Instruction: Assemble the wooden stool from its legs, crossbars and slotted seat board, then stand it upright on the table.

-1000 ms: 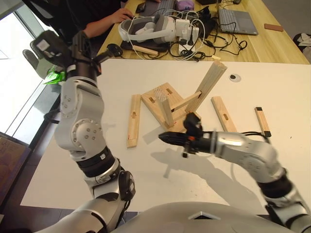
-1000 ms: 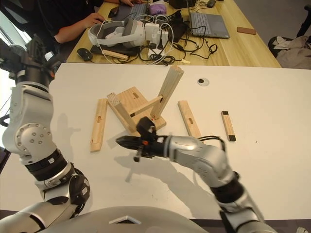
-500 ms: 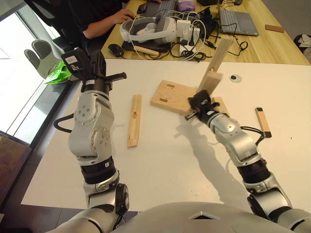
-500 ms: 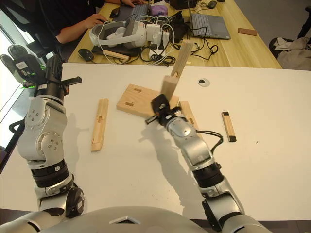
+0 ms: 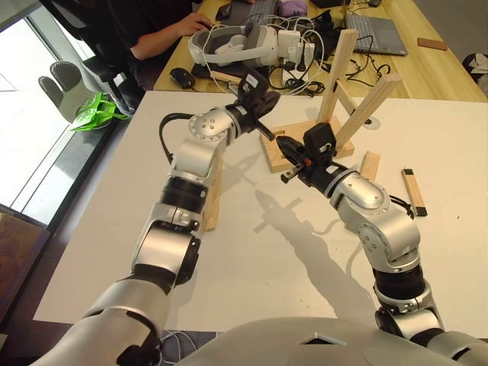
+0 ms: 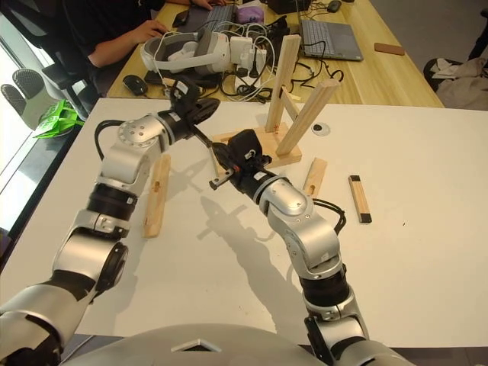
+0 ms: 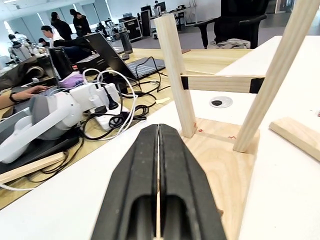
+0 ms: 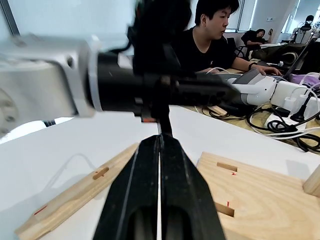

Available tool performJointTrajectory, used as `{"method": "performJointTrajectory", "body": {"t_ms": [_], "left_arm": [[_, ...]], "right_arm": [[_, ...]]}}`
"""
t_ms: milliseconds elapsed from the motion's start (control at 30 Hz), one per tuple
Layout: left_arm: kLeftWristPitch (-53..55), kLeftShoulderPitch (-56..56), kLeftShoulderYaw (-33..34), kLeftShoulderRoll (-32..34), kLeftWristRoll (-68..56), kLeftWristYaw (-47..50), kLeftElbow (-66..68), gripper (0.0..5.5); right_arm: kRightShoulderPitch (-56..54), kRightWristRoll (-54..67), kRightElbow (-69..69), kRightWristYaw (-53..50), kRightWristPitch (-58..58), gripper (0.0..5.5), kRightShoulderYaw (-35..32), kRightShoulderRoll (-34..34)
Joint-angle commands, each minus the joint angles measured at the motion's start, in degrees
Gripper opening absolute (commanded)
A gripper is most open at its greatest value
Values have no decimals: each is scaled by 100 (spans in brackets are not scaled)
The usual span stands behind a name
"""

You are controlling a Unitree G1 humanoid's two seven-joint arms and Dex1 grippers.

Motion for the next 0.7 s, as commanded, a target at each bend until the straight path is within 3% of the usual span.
{"method": "performJointTrajectory", "body": {"t_ms": [33, 200, 433, 700], "left_arm": [[-648, -412, -305, -221, 544, -143, 1568, 4], [-1009, -446, -342, -394, 887, -122, 2760, 4], [-1453, -130, -124, -565, 1066, 421, 3207, 4], [-1260, 300, -785, -448, 1679, -569, 2829, 4]], "right_arm": [[-625, -117, -223, -311, -432, 0, -428, 210], [-897, -855, -354, -901, -1108, 0, -371, 302], [-947, -941, -174, -1082, -1008, 0, -526, 404], [-846, -1063, 838, -1546, 654, 0, -747, 516]]}}
